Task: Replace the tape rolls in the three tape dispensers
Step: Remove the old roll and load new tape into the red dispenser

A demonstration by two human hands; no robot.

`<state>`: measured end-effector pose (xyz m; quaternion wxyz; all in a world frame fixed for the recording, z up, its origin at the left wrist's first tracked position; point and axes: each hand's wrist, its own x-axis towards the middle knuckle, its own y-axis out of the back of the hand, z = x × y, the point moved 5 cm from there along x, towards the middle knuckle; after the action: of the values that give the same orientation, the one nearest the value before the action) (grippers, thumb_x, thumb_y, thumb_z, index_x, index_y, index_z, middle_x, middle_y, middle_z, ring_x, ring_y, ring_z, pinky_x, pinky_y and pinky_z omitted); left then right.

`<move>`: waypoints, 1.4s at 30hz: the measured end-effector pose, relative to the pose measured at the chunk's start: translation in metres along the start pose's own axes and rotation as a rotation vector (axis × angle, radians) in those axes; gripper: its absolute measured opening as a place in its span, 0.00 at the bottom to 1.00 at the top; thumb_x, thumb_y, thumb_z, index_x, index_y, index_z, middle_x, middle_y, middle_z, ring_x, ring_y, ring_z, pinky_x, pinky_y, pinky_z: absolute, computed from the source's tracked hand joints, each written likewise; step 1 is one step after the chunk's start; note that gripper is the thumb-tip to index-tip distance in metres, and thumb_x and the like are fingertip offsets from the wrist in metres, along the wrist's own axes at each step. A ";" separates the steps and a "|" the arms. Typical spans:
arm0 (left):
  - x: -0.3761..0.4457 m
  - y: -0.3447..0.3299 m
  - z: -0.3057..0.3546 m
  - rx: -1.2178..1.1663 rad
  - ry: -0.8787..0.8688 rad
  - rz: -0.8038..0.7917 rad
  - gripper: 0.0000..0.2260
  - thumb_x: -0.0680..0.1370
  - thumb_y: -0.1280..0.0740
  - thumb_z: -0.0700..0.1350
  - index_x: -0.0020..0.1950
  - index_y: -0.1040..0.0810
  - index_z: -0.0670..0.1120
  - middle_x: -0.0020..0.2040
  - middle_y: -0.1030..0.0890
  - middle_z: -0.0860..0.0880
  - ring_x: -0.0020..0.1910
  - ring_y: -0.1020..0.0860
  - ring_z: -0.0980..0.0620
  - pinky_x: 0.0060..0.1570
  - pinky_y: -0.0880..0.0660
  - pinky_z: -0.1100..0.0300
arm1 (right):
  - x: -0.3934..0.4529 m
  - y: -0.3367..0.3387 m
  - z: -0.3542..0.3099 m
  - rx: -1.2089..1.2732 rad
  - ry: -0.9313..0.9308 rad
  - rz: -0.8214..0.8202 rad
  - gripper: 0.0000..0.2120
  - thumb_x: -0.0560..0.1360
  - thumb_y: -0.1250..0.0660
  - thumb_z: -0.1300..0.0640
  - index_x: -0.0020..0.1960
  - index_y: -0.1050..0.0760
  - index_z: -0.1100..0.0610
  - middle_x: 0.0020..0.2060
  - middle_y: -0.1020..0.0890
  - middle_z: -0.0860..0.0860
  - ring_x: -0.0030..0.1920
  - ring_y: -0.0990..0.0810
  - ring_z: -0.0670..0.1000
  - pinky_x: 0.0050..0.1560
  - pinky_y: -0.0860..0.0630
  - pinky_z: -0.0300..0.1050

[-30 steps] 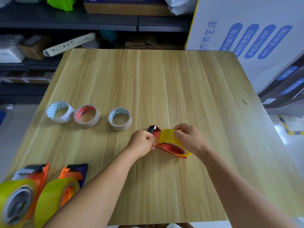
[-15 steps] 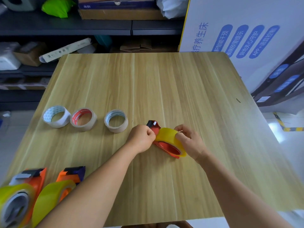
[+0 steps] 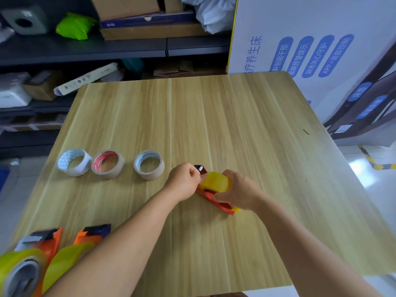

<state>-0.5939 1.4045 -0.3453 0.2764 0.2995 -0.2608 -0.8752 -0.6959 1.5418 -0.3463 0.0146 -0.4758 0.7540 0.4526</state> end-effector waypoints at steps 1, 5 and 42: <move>0.000 0.000 0.000 -0.063 0.016 -0.008 0.06 0.74 0.35 0.42 0.43 0.28 0.53 0.38 0.19 0.51 0.39 0.22 0.53 0.36 0.28 0.59 | -0.002 -0.001 0.001 0.008 0.002 0.012 0.19 0.62 0.27 0.44 0.48 0.29 0.45 0.35 0.23 0.43 0.32 0.25 0.41 0.23 0.36 0.33; -0.001 0.000 0.008 -0.154 -0.014 -0.037 0.12 0.74 0.39 0.36 0.41 0.25 0.54 0.35 0.20 0.51 0.35 0.23 0.56 0.35 0.28 0.62 | -0.004 -0.002 0.001 0.053 0.012 0.051 0.25 0.60 0.24 0.43 0.52 0.30 0.46 0.39 0.24 0.44 0.36 0.25 0.42 0.28 0.34 0.37; 0.029 0.064 0.056 0.199 -0.114 0.157 0.10 0.77 0.35 0.45 0.35 0.27 0.51 0.40 0.21 0.51 0.42 0.22 0.49 0.37 0.28 0.59 | 0.012 0.018 -0.026 -0.035 0.080 0.048 0.30 0.57 0.25 0.39 0.54 0.32 0.47 0.39 0.22 0.45 0.37 0.21 0.46 0.36 0.22 0.45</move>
<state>-0.6290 1.3567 -0.2780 0.2978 0.2539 -0.3841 -0.8363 -0.7049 1.5180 -0.3245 -0.0346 -0.4755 0.7572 0.4464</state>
